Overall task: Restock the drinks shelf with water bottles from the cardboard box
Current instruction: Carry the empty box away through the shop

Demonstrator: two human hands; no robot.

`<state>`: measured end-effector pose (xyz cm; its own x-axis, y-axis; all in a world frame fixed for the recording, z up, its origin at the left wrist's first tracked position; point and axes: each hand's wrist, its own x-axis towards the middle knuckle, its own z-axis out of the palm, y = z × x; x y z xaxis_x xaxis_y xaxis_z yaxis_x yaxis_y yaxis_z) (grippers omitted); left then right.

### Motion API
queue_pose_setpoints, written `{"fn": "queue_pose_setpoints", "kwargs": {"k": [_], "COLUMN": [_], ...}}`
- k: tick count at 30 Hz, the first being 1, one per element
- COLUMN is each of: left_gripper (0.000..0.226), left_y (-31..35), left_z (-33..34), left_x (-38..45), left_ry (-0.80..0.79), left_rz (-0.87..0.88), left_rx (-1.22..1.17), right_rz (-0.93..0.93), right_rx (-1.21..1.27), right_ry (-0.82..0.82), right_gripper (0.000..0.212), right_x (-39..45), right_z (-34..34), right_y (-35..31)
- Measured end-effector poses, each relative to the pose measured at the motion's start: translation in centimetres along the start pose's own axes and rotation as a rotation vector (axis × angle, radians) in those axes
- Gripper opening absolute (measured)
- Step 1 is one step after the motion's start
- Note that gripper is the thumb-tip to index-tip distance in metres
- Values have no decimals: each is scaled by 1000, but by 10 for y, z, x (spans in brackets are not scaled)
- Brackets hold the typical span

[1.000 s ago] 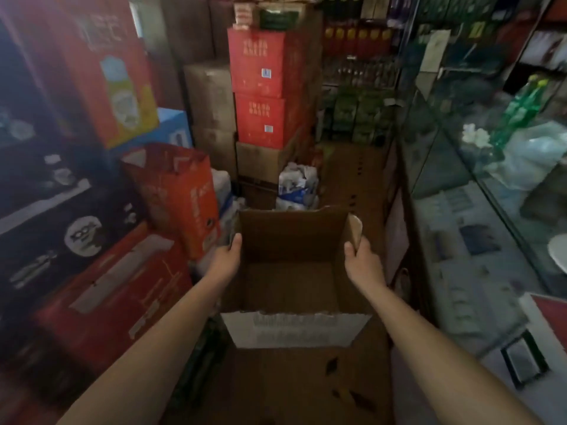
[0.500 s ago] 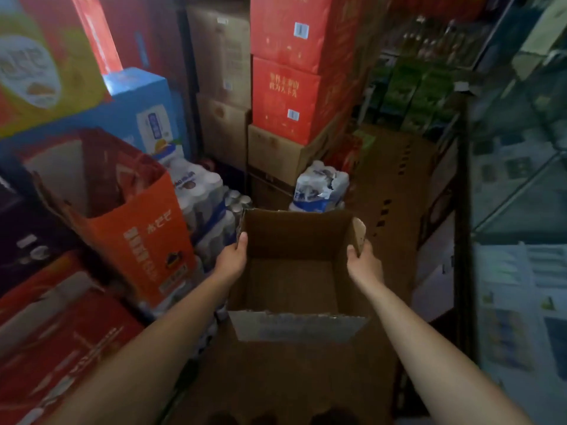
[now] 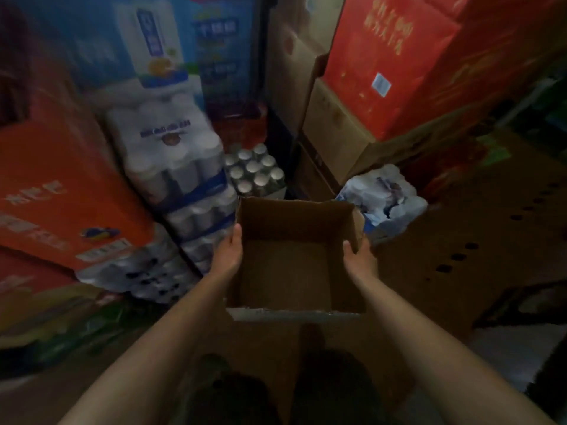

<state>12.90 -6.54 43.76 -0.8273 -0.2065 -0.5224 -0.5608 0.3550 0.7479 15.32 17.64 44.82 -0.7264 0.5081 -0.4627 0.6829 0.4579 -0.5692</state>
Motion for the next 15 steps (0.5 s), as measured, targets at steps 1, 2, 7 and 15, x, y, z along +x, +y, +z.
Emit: {"fn": "queue_pose_setpoints", "kwargs": {"k": [1, 2, 7, 15], "left_gripper": [60, 57, 58, 64], "left_y": [-3, -5, -33, -91], "left_z": [10, 20, 63, 140], "left_x": [4, 9, 39, 112], "left_ry": [17, 32, 127, 172], "left_rz": [-7, -10, -129, -378], "left_rx": [2, -6, -63, -183], "right_rz": [-22, -40, -6, 30], "right_rx": [-14, -29, -10, -100], "right_ry": [-44, -89, -247, -246], "right_gripper": [58, 58, 58, 59], "right_x": [17, 34, 95, 204], "right_z": [0, 1, 24, 99], "right_y": [3, 5, 22, 53]}}
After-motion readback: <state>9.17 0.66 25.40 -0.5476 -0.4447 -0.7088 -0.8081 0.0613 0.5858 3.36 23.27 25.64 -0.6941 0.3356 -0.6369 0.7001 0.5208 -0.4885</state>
